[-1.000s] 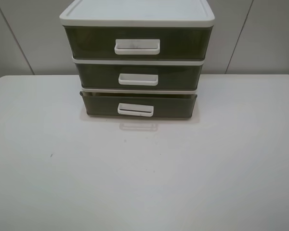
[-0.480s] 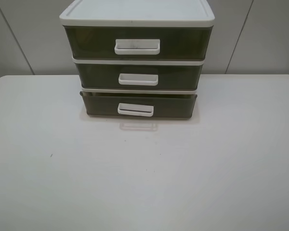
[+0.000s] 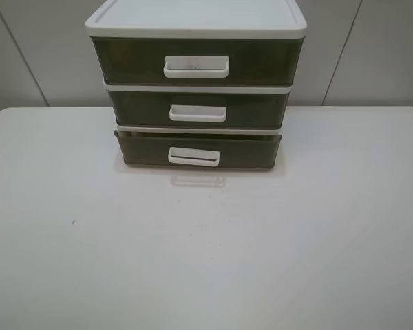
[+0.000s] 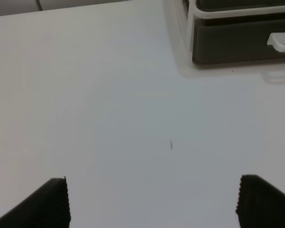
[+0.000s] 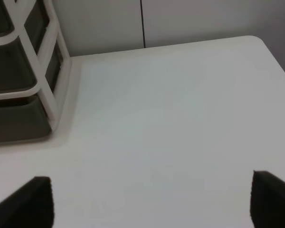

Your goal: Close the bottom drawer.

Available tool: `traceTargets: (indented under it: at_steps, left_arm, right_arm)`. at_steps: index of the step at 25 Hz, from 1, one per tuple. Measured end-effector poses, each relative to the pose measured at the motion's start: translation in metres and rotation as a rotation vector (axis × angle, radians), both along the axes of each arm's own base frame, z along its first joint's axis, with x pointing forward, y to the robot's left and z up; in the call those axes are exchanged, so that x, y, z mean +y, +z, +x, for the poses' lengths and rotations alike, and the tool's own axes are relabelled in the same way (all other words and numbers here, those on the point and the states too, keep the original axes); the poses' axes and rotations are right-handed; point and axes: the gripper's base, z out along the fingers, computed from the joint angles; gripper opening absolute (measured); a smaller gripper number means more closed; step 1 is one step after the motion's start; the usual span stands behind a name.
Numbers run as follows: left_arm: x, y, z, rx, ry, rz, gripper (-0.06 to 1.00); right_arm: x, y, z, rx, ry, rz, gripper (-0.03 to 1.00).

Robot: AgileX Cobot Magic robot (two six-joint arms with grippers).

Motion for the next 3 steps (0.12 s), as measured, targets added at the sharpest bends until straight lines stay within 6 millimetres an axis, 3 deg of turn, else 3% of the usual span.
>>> traceTargets:
  at_steps: [3]
  left_arm:
    - [0.0,0.0,0.0,0.0,0.0,0.0,0.72]
  right_arm:
    - [0.0009,0.0,0.0001,0.0,0.011,0.0,0.71]
